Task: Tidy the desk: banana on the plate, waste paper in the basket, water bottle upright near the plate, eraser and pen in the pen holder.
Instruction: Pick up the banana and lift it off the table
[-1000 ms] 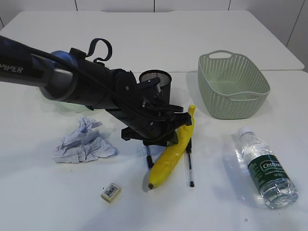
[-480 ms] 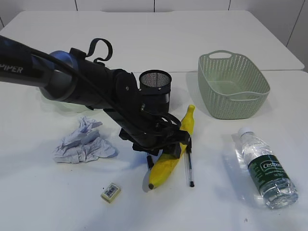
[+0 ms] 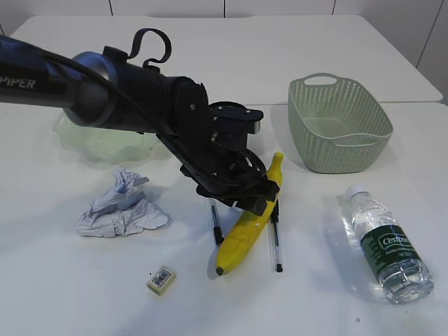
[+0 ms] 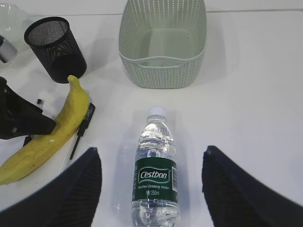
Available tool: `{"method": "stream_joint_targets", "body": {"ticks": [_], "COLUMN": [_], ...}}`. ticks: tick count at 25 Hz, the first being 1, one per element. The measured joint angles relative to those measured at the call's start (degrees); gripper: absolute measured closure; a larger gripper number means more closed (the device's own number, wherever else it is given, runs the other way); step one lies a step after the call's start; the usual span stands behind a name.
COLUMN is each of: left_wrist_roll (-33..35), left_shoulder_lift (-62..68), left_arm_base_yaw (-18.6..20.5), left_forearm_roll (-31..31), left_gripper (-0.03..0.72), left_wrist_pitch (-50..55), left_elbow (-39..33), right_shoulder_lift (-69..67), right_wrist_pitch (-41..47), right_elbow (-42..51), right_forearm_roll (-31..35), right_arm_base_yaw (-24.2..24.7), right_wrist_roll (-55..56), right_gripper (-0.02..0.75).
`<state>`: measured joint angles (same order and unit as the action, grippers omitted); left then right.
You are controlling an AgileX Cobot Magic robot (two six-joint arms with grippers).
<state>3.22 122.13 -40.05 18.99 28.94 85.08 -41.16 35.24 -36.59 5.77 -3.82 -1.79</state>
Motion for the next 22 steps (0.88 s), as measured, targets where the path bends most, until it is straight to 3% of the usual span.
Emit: {"method": "stream_joint_targets", "body": {"ticks": [6, 11, 22], "left_wrist_roll": [0.3, 1.0, 1.1], "left_shoulder_lift": [0.1, 0.2, 1.2], "left_arm_base_yaw": [-0.5, -3.2, -3.6], "left_forearm_roll": [-5.0, -8.7, -10.1], "left_gripper": [0.276, 0.276, 0.276], "left_wrist_pitch": [2.4, 2.6, 2.9], "left_elbow": [0.0, 0.2, 0.3], "right_shoulder_lift": [0.0, 0.0, 0.0], "right_wrist_pitch": [0.0, 0.0, 0.0], "right_elbow": [0.0, 0.0, 0.0], "right_forearm_roll": [0.0, 0.0, -0.1], "right_arm_base_yaw": [0.0, 0.0, -1.0], "right_wrist_roll": [0.0, 0.0, 0.0], "right_gripper": [0.242, 0.242, 0.242]}}
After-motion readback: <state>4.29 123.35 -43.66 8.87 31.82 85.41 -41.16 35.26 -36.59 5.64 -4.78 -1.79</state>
